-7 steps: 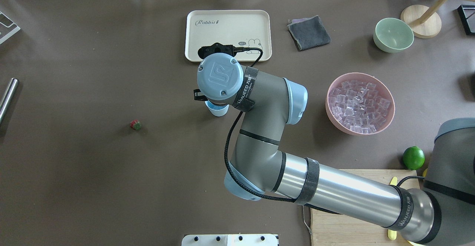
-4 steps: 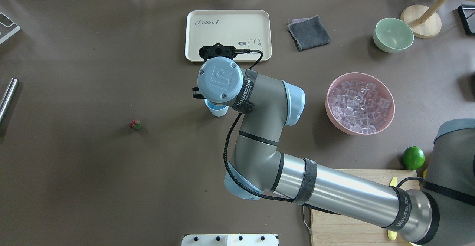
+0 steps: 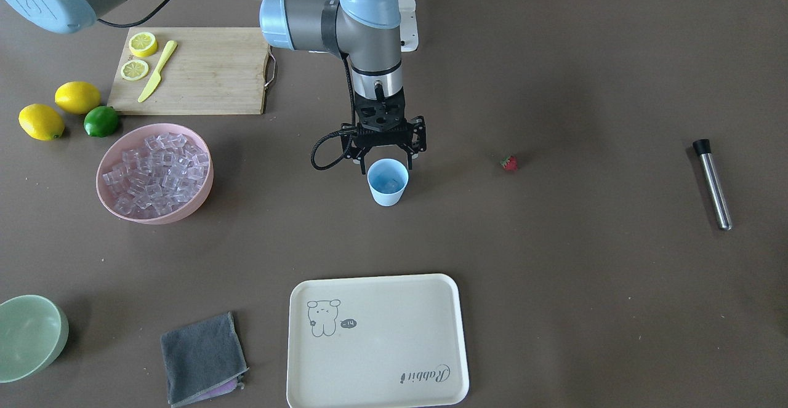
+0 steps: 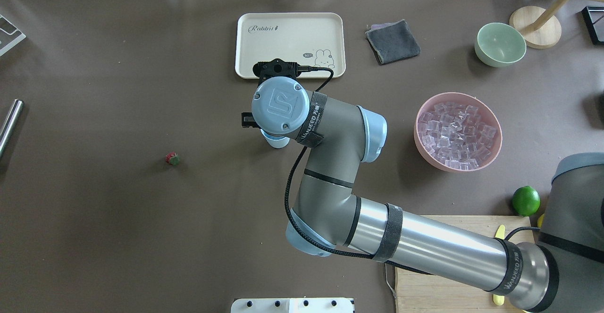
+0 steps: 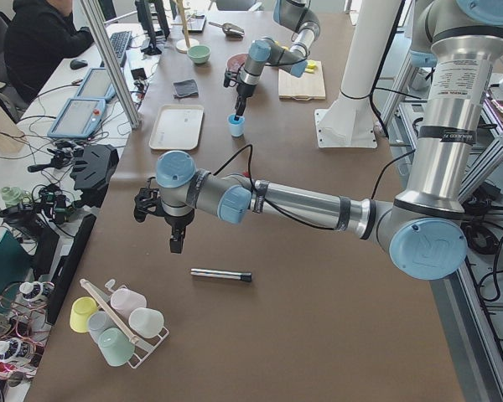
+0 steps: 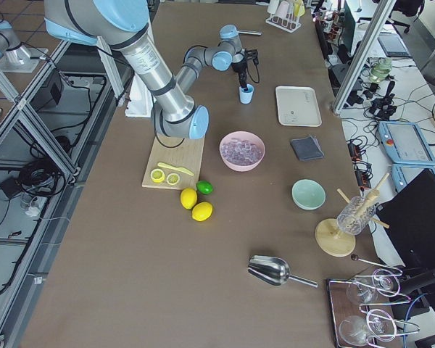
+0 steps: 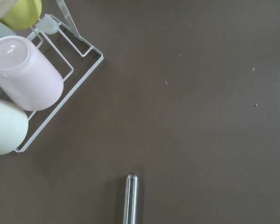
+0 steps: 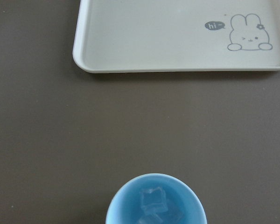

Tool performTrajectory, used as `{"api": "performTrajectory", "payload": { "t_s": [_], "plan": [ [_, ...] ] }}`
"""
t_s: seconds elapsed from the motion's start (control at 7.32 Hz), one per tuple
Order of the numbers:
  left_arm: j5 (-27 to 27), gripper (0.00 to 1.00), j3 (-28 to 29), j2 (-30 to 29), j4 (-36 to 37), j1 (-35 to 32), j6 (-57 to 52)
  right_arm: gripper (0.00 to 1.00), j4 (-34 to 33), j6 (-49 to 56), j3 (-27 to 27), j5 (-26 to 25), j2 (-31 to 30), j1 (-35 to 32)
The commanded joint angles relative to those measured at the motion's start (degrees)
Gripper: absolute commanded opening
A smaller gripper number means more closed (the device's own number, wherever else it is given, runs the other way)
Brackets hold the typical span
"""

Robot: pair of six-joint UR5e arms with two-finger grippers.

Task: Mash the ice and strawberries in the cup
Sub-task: 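Open the right gripper to drop the ice cube into the cup, then raise the right arm away from the cup while the left arm moves in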

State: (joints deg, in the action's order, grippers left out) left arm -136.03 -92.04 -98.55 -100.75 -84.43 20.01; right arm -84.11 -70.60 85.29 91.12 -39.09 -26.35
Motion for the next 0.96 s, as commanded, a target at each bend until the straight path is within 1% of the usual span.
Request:
{"api": "performTrajectory", "payload": {
  "t_s": [0.0, 0.14, 0.27, 0.41, 0.55, 0.68, 0.82],
  "plan": [
    [0.23, 0.98, -0.51, -2.16, -1.02, 4.60, 6.15, 1.00, -0.53, 6.82, 8.77, 4.30, -6.91, -3.33],
    [2.58, 0.98, -0.51, -5.13, -1.03, 10.80, 10.70, 1.00, -4.79, 12.01, 16.50, 6.07, -12.02, -6.14],
    [4.17, 0.98, -2.51, -8.73, -1.03, 17.57, 19.89, 1.00, -8.75, 16.85, 21.88, 11.57, -16.16, -11.22],
    [8.45, 0.98, -3.66, -11.89, -1.03, 23.20, 27.11, 0.99, -9.31, 18.73, 24.37, 16.32, -21.16, -15.88],
    [9.97, 0.98, -4.28, -14.71, -1.03, 27.87, 29.19, 0.99, -9.06, 22.40, 26.23, 18.63, -26.25, -21.41],
    [11.90, 0.98, -4.20, -17.87, -1.03, 31.14, 31.64, 0.99, -8.88, 30.79, 26.77, 22.57, -31.26, -28.60],
    [15.49, 0.98, -4.99, -18.86, -1.03, 32.65, 33.67, 0.99, -7.14, 38.88, 26.86, 23.57, -37.14, -33.54]
  ]
}}
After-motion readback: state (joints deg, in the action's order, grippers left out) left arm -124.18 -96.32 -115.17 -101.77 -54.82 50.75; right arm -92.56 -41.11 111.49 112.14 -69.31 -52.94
